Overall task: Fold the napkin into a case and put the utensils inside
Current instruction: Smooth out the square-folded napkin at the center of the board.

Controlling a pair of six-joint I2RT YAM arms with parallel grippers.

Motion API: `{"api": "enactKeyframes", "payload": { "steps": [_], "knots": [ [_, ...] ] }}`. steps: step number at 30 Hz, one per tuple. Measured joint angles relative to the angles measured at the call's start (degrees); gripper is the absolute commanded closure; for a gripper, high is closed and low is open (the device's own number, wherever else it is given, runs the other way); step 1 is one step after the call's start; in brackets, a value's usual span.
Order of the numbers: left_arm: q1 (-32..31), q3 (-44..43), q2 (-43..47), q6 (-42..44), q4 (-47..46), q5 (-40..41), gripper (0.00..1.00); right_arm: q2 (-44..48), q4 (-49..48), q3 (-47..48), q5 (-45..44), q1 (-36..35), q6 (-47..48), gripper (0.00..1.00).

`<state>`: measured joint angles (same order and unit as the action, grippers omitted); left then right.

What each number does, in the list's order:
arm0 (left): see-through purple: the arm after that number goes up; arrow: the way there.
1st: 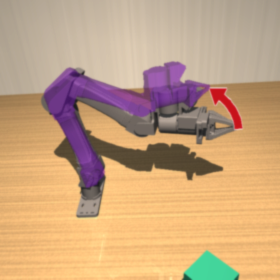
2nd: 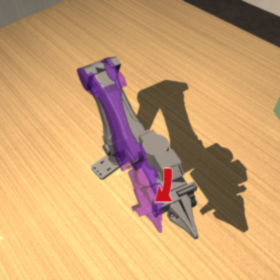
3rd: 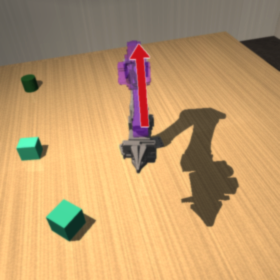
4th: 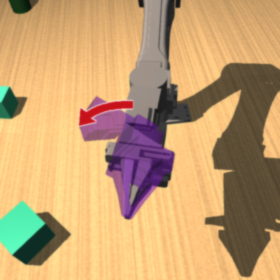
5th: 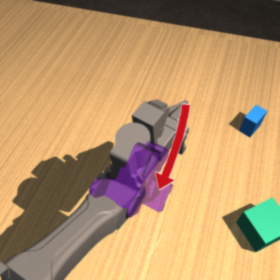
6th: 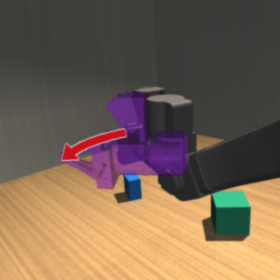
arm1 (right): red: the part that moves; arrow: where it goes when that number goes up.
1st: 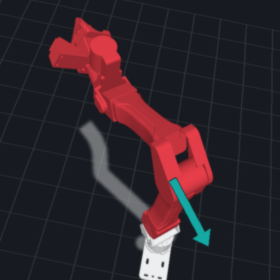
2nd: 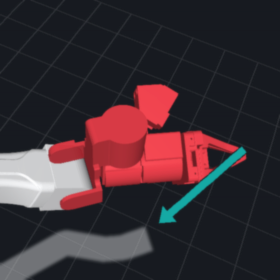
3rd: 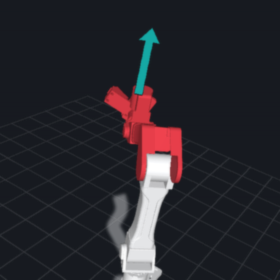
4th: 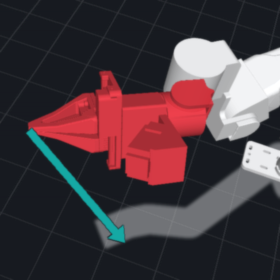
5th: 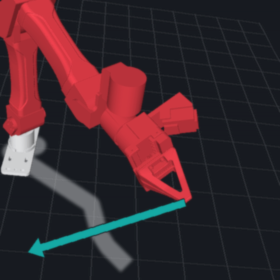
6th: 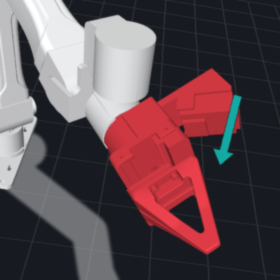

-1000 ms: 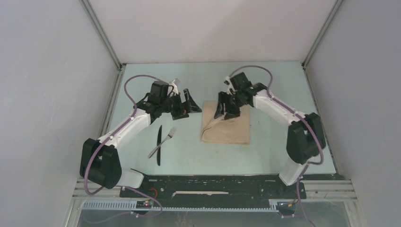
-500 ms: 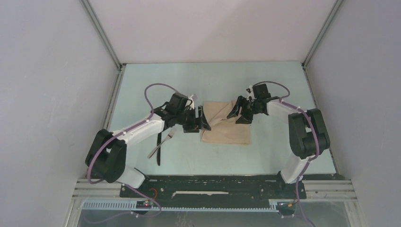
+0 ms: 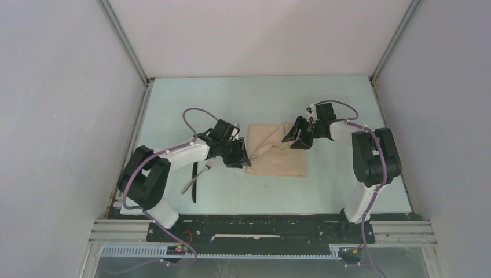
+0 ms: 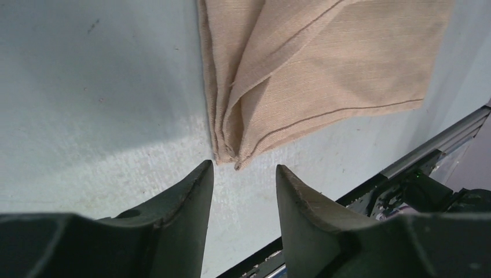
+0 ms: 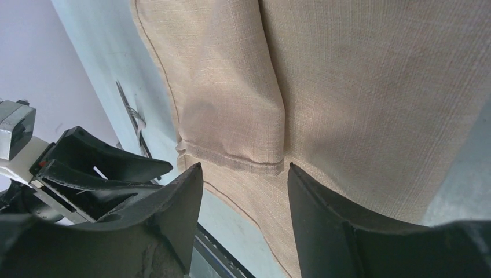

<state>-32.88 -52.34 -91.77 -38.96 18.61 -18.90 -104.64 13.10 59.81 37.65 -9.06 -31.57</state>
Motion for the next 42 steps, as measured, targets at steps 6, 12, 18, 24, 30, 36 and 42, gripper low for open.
{"api": "enactKeyframes", "payload": {
  "steps": [6,12,18,24,30,36,42],
  "knots": [
    [-0.13,0.24,-1.22,-0.11,-0.11,1.16,0.56,-3.23,-1.42,0.50,0.61,-0.55,0.20,0.46],
    [-0.37,1.03,-1.40,-0.22,-0.63,1.70,0.63,-3.78,-1.49,0.52,0.72,-0.85,0.28,0.58],
    [-0.59,1.03,-2.58,-1.11,-1.90,1.68,0.72,-3.78,-2.25,0.76,1.07,-1.29,0.15,0.78],
    [-0.61,1.03,-3.76,-1.84,-3.48,1.55,0.81,-3.87,-1.75,5.46,1.03,-3.80,-0.09,0.88],
    [-0.63,2.29,-3.96,-3.06,-5.18,1.11,0.89,-6.56,-1.73,13.60,1.44,-6.88,-1.07,0.89],
    [-0.63,4.00,-3.96,-4.17,-7.80,0.63,0.97,-12.66,-0.74,22.03,2.19,-8.76,-1.84,0.90],
    [-0.63,4.70,-3.96,-4.61,-9.27,0.35,0.99,-18.82,0.42,29.31,3.08,-10.12,-2.51,0.88]
  ]
}}
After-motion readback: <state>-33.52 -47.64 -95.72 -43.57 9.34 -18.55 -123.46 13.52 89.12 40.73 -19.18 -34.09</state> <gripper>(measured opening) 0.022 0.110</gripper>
